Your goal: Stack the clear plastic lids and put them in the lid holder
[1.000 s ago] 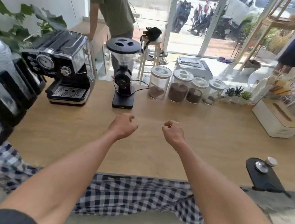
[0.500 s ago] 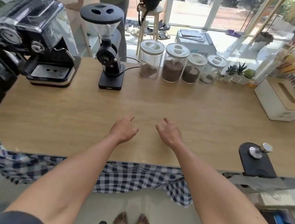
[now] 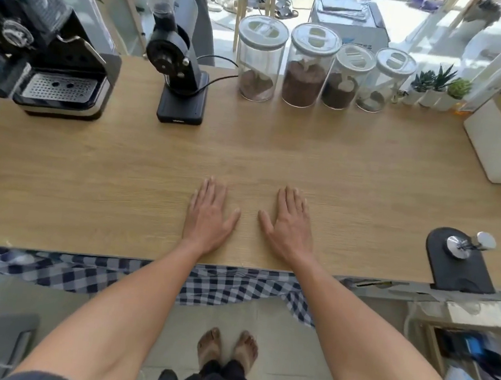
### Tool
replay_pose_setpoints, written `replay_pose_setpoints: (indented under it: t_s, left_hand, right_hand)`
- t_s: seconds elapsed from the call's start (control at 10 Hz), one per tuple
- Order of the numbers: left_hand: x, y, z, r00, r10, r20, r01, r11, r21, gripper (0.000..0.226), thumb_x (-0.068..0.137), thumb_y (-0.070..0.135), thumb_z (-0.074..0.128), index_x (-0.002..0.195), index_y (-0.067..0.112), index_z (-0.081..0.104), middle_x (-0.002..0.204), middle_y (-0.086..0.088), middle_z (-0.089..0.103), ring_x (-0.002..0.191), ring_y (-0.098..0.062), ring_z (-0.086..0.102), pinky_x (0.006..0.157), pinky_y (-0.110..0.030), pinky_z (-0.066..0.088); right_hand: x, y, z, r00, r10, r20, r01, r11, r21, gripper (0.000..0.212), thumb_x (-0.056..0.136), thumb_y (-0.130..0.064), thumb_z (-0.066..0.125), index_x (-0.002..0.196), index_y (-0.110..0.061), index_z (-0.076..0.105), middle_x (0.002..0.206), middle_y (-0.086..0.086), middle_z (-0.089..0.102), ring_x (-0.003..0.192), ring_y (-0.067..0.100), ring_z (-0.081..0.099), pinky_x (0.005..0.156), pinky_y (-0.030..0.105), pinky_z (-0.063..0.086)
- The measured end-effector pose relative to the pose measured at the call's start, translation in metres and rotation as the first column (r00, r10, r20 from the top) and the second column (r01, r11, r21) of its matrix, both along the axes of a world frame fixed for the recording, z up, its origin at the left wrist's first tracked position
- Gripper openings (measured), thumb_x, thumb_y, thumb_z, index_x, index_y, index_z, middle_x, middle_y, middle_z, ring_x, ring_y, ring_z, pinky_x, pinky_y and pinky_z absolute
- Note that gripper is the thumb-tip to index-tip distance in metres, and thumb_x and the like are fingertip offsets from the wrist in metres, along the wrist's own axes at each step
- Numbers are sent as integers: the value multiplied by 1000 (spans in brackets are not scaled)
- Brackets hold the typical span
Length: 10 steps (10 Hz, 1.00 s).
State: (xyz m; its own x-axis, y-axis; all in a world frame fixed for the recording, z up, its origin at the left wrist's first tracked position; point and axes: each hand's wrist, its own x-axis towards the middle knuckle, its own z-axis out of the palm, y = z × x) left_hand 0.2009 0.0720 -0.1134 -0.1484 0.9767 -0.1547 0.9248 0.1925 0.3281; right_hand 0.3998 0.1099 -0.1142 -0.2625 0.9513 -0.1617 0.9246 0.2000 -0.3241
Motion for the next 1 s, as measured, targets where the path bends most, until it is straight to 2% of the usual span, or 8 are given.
replay_pose_setpoints:
  t_s: [0.2,0.5,0.7,0.8,0.9,1.0]
  left_hand:
    - [2,-5,-13,996,-2,-87,7,998,56,81,103,68,18,167,20,2,174,-7,-8,160,-19,-13,130,-42,-1]
    - [6,-6,-17,996,10,-85,-5,998,56,80,102,66,24,167,20,11,174,-8,2,161,-19,-6,130,-42,1]
    - [8,-7,-17,997,10,-82,-7,999,47,80,102,67,23,166,22,10,174,-7,0,161,-19,-7,131,-41,0]
    - [0,-5,-8,997,22,-76,-18,998,52,80,102,68,21,166,23,7,174,-5,-3,160,-17,-10,131,-42,1]
    - [0,-6,-7,997,15,-73,-11,999,48,80,102,68,21,166,23,6,174,-4,-4,160,-17,-11,131,-42,0]
    - [2,-5,-7,998,19,-66,-16,999,48,80,102,68,21,166,24,5,174,-4,-5,160,-17,-11,131,-43,0]
  right_hand:
    - [-4,-3,-9,998,-10,64,8,999,31,87,105,-65,17,167,-9,-3,176,11,-10,162,22,-14,132,43,-7]
    - [-2,-3,-17,996,-19,86,16,999,32,86,104,-66,17,167,-11,-5,176,9,-10,162,20,-16,132,42,-7]
    - [-1,-4,-20,996,-13,84,9,999,52,86,104,-66,16,166,-12,-7,176,8,-12,162,20,-17,132,43,-7]
    - [-10,-3,-8,996,-48,-75,52,997,50,84,105,-64,27,168,-13,2,177,8,-1,163,21,-8,133,45,0]
    - [-11,4,15,836,-221,-502,256,967,1,70,106,-50,51,162,-14,33,164,10,43,152,25,39,124,52,34]
    - [-5,25,67,359,-381,-852,319,908,-271,46,106,-31,59,148,-11,54,123,6,70,109,17,68,96,40,59]
